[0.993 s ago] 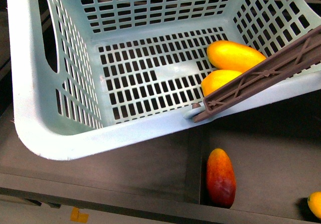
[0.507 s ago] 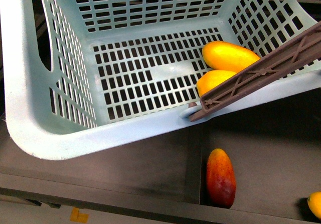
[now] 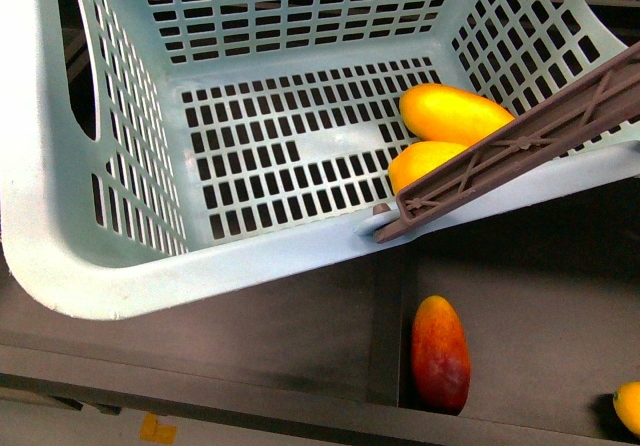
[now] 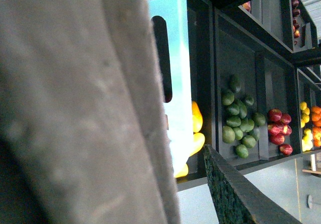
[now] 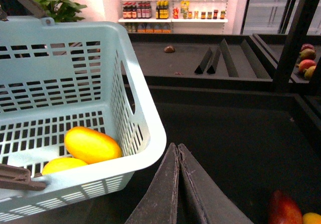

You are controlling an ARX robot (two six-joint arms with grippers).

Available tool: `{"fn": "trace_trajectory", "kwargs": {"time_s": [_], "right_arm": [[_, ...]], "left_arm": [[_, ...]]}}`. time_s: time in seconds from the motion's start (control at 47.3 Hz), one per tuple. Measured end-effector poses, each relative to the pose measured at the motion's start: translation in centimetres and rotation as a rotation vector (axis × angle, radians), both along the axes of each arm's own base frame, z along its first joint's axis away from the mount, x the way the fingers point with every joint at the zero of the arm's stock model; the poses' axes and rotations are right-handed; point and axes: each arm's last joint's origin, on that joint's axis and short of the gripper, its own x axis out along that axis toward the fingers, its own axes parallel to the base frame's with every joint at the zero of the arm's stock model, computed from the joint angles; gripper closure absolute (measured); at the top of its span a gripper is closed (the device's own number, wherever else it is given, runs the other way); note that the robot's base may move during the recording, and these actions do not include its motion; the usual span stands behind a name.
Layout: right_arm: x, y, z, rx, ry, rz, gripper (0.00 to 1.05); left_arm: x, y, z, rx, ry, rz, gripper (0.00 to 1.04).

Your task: Pick lemon and mango into basket

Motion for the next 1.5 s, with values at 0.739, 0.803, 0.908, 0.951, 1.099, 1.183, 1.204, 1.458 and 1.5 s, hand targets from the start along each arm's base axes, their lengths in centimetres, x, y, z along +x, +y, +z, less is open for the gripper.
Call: {"fn": "trace_trajectory", "kwargs": {"time_s": [0.739,0.803,0.908,0.951,1.099,1.183,1.204,1.458,1.5], "right_arm": [[-1.2,0.0,-0.3,0.000,0.005,0.000,0.31],[-1.2,0.0,-0.3,0.000,0.005,0.000,0.19],[-1.2,0.0,-0.3,0.001,0.005,0.000,0.08],[-1.2,0.0,-0.3,0.001,0.005,0.000,0.09],[-1.2,0.0,-0.3,0.001,0.005,0.000,0.09],[-1.2,0.0,-0.3,0.002,0.005,0.000,0.09],[-1.2,0.0,-0.3,0.001,0.005,0.002,0.09],[-1.2,0.0,-0.3,0.002,0.005,-0.001,0.09],[-1.2,0.0,-0.3,0.002,0.005,0.001,0.09]], "left_arm": [[0.0,0.0,0.0,0.001,-0.001,0.001,0.77],[0.0,0.0,0.0,0.001,-0.001,0.001,0.77],[0.0,0.0,0.0,0.001,-0.001,0.001,0.77],[0.0,0.0,0.0,0.000,0.000,0.000,0.77],[0.0,-0.1,0.0,0.001,-0.016,0.031,0.77],[0.2,-0.4,-0.8,-0.065,-0.140,0.305,0.77],[0.4,-0.3,-1.0,-0.073,-0.172,0.381,0.77],[4.8,4.1,-1.5,-0.096,-0.207,0.626,0.77],[5.4,4.5,-2.0,-0.100,-0.192,0.639,0.77]]}}
